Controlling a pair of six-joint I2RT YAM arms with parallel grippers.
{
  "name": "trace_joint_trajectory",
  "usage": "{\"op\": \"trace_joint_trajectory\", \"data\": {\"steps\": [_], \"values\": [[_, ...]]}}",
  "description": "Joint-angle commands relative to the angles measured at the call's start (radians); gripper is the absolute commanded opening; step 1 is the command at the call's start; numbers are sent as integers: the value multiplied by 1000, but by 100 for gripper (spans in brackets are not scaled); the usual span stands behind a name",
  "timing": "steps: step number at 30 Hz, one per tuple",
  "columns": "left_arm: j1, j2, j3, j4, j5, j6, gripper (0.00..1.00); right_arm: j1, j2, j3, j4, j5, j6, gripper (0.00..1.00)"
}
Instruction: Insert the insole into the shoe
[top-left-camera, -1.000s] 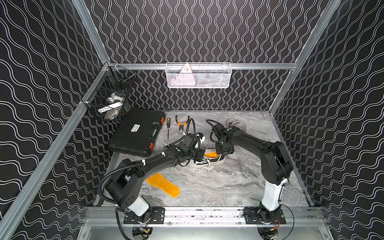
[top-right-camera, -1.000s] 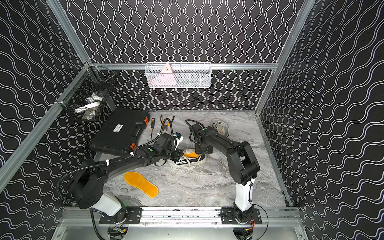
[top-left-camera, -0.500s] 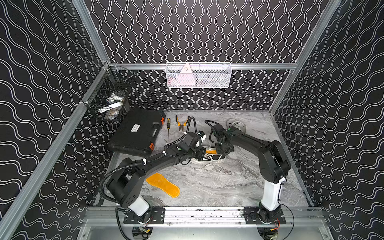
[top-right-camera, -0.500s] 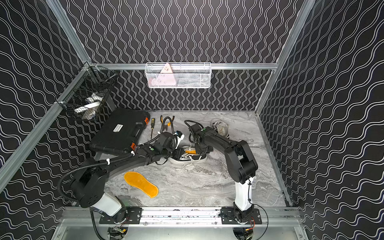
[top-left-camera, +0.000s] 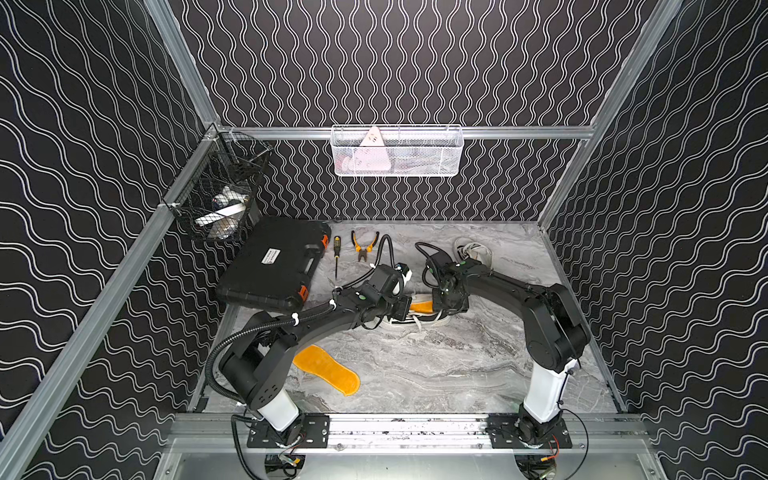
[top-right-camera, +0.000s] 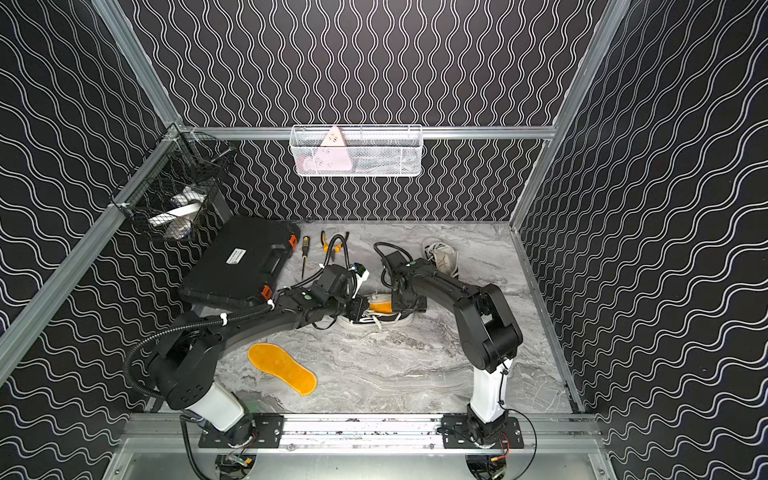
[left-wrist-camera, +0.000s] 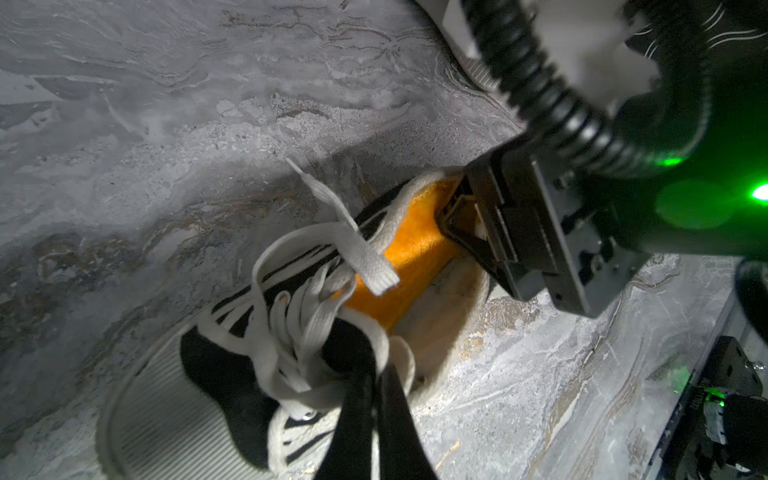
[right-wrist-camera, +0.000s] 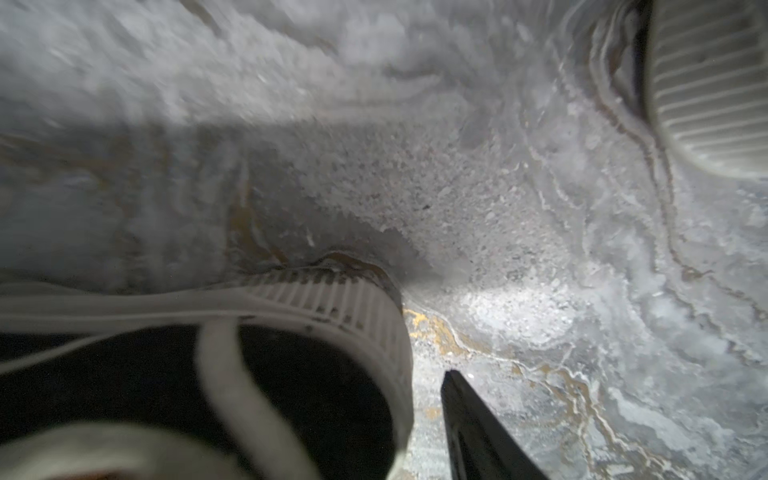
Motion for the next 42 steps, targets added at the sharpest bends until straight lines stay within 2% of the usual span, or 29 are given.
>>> {"op": "trace_joint_trajectory", "data": {"steps": [1,9,13,16,22,27,32,37,42], "values": [[0,-10,-5,-2,-1,13,0,-3,0,33,-21,0,-9,60],[-1,-26,-22,-1,1,12,0,-11,64,9,46,24,6,59],[-3,-29,-26,0,-3,6,0,-22,102,-43,87,72,10,53],[-4,-32,-21,-4,-13,9,0,-19,97,-84,48,27,2,51],[-4,-21,1,-13,-35,26,0,-20,18,-169,-49,-182,-38,47],[-3,-17,1,-19,-55,44,0,-20,36,-108,-151,-241,-73,44],[-3,-17,-8,-16,-50,46,0,-23,58,18,-185,-164,-69,58],[-3,-25,-19,-22,-52,47,0,-27,70,138,-202,-126,-63,61],[-3,-35,-29,-25,-51,52,0,-28,85,162,-192,-77,-67,61]]}}
